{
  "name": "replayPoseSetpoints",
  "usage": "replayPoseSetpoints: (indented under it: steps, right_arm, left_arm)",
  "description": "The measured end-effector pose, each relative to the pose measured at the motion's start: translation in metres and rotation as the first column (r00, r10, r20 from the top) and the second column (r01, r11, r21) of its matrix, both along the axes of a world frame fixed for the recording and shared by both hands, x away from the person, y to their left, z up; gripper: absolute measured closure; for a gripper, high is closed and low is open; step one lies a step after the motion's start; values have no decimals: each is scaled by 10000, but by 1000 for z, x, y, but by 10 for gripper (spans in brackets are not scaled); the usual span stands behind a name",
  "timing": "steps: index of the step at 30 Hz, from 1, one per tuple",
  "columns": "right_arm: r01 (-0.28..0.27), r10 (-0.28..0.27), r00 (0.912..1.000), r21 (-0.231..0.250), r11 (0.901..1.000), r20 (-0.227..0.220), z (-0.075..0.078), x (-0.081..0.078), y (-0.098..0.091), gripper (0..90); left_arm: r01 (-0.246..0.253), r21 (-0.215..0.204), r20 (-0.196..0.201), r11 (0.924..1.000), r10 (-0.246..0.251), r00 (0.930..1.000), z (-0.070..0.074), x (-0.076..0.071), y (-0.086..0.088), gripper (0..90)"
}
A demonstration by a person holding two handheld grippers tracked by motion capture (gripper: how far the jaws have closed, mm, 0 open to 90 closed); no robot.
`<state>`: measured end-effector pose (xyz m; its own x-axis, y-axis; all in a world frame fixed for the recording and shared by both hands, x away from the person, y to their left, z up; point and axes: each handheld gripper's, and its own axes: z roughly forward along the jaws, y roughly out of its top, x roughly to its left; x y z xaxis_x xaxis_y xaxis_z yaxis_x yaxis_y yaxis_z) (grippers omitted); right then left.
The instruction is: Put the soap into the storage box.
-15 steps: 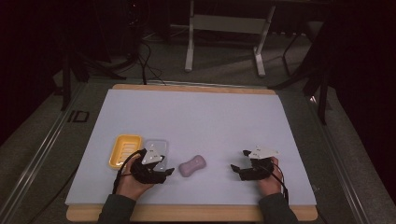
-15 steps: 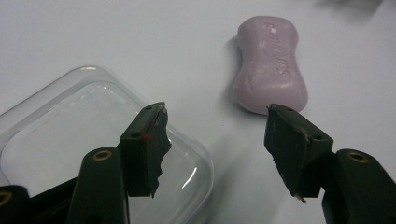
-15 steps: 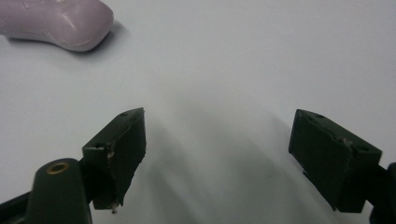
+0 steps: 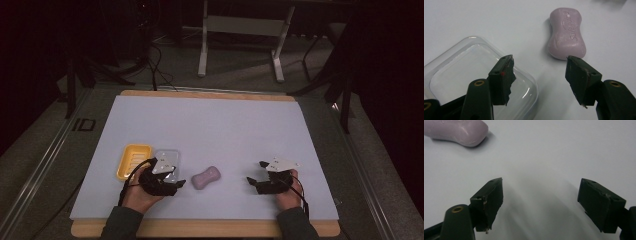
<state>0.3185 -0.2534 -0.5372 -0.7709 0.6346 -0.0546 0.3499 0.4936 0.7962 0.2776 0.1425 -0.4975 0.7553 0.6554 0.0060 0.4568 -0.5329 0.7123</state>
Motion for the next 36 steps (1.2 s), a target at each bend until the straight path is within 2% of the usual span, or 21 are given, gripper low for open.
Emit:
replayPoseSetpoints:
  steps: [4, 9, 14, 18, 23, 29, 36]
  right_arm:
    - [-119, 120, 9999, -128, 9998, 58, 0, -1, 1, 205]
    - [-73, 73, 10000, 114, 9999, 67, 0, -1, -1, 205]
    - [-128, 128, 9997, -4, 9999, 210, 0, -2, 0, 206]
    - [-55, 50, 9998, 228, 9997, 193, 0, -3, -2, 206]
    - [-66, 60, 9997, 256, 9997, 224, 1, -3, -2, 205]
    - [-88, 82, 9997, 248, 9997, 244, 0, -2, -2, 206]
    - [-91, 86, 9997, 228, 9997, 212, 0, -3, -2, 206]
  left_arm:
    - [65, -48, 7, 10000, -65, 10000, 7, 4, 0, 403]
    - [127, 27, -85, 9999, -127, 9999, 14, 10, -3, 407]
    - [265, 102, -126, 9996, -264, 9996, 15, 14, -8, 407]
    - [246, 250, -109, 9994, -244, 9996, 15, 16, -13, 407]
    - [211, 400, -93, 9990, -208, 9997, 16, 18, -16, 404]
    - [204, 401, -290, 9990, -193, 9994, 17, 22, -22, 398]
    - [272, 608, -334, 9978, -252, 9991, 20, 25, -30, 398]
